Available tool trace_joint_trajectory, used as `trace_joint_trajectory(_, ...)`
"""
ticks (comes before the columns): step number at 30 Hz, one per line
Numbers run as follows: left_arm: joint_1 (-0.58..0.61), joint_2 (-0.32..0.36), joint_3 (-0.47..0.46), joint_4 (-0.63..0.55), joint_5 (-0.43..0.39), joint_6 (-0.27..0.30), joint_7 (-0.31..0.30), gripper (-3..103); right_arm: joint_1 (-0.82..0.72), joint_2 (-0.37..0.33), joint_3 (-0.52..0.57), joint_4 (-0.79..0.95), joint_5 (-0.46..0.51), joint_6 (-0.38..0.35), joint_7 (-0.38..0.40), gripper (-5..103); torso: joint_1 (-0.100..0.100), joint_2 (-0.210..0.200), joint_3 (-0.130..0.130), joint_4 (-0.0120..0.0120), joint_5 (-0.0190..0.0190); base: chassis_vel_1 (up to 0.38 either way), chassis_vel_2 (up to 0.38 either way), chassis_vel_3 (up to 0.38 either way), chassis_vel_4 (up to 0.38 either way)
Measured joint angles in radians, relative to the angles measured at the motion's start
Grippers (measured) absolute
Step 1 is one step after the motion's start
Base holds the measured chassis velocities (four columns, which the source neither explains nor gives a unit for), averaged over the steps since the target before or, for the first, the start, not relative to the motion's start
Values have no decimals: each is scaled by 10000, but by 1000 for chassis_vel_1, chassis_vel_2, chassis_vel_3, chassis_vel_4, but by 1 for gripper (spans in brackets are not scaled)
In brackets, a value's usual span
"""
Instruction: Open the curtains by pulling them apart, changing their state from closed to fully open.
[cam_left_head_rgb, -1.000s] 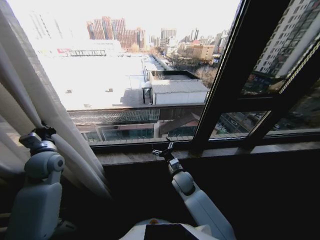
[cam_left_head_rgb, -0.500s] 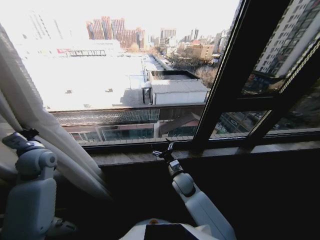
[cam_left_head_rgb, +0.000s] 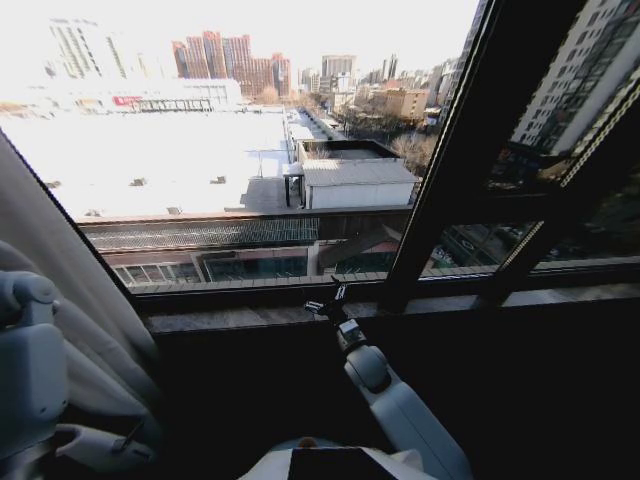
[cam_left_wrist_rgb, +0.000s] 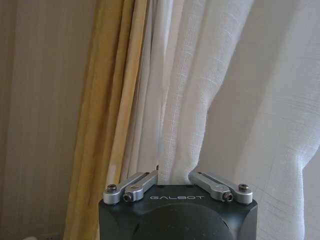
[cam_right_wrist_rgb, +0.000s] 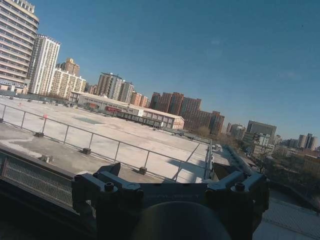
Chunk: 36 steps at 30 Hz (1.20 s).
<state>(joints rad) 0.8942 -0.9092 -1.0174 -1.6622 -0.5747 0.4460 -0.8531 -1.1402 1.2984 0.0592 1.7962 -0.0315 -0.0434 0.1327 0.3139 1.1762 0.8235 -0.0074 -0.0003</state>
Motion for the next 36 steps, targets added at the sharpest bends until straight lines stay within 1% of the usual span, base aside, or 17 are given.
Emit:
trace_joint_trajectory(1, 129, -35, 64, -209, 60, 62, 322, -1, 17, 35, -4, -38, 0, -3, -1, 100, 0, 0, 0, 3, 0, 0, 0, 0, 0)
trace_joint_trajectory(3, 225, -63, 122, -370, 117, 76, 519, 2, 29, 60, -11, -74, -1, -5, -2, 100, 0, 0, 0, 3, 0, 0, 0, 0, 0)
trace_joint_trajectory(4, 463, -150, 226, -778, 186, 157, 978, 7, 44, 116, -24, -134, -6, -7, -3, 100, 0, -1, 0, -1, 1, 0, 0, 0, 0)
trace_joint_trajectory(6, 548, -191, 255, -932, 195, 213, 1144, 12, 48, 138, -28, -159, -8, -9, -3, 100, 0, 0, 0, -1, 1, 0, 0, 0, 0)
trace_joint_trajectory(9, 1424, -438, 407, -2227, 181, 696, 2926, 28, 78, 222, -35, -240, -12, -23, -4, 100, 0, 0, -1, -1, 3, 0, 0, 0, 0)
trace_joint_trajectory(10, 1570, -465, 414, -2397, 182, 734, 3256, 28, 83, 224, -29, -247, -10, -27, -4, 100, 0, 0, -2, -2, 5, 0, 0, 0, 0)
trace_joint_trajectory(11, 1570, -465, 414, -2397, 182, 734, 3256, 28, 83, 224, -29, -247, -10, -27, -4, 100, 0, 0, -2, -2, 5, 0, 0, 0, 0)
trace_joint_trajectory(12, 2086, -533, 441, -2941, 226, 794, 4366, 34, 105, 214, 0, -292, 5, -44, -2, 100, 0, 0, -2, -1, 4, 0, 0, 0, 0)
trace_joint_trajectory(13, 2360, -540, 487, -3203, 237, 797, 4792, 40, 119, 187, 8, -329, 56, -56, 0, 100, -1, 0, -2, -1, 4, 0, 0, 0, 0)
trace_joint_trajectory(17, 3217, -439, 613, -3790, 242, 776, 5696, 56, 243, -5, -40, -380, 380, -251, 28, 100, -1, 0, -2, -2, 4, 0, 0, 0, 0)
trace_joint_trajectory(18, 3404, -404, 631, -3896, 237, 741, 5804, 56, 272, -55, -60, -369, 472, -325, 36, 100, 0, 0, -1, -2, 5, 0, 0, 0, 0)
trace_joint_trajectory(21, 4419, -326, 586, -4514, 184, 681, 5978, 72, 469, -342, -154, -192, 1018, -682, 178, 100, -1, 0, -2, 4, 5, 0, 0, 0, 0)
trace_joint_trajectory(24, 4843, -357, 596, -4842, 154, 689, 5968, 77, 481, -514, -92, -129, 1283, -754, 223, 100, -1, 0, -2, 3, 7, 0, 0, 0, 0)
trace_joint_trajectory(25, 4991, -395, 616, -4966, 151, 689, 5947, 83, 480, -591, -23, -116, 1374, -760, 238, 100, -2, 0, -2, 0, 6, 0, 0, 0, 0)
trace_joint_trajectory(28, 5436, -758, 673, -5434, 85, 668, 5396, 97, 500, -872, 207, -64, 1842, -808, 258, 100, -2, 1, -2, -1, 6, 0, 0, 0, 0)
trace_joint_trajectory(33, 5575, -1418, 676, -5863, -14, 682, 4739, 100, 554, -1132, 476, 241, 2569, -1408, 259, 100, -2, 0, -2, -3, 6, 0, 0, 0, 0)
trace_joint_trajectory(36, 5580, -1895, 529, -6083, 1, 765, 4691, 100, 591, -1290, 617, 416, 2864, -1659, 263, 100, -2, 0, -2, 0, 4, 0, 0, 0, 0)
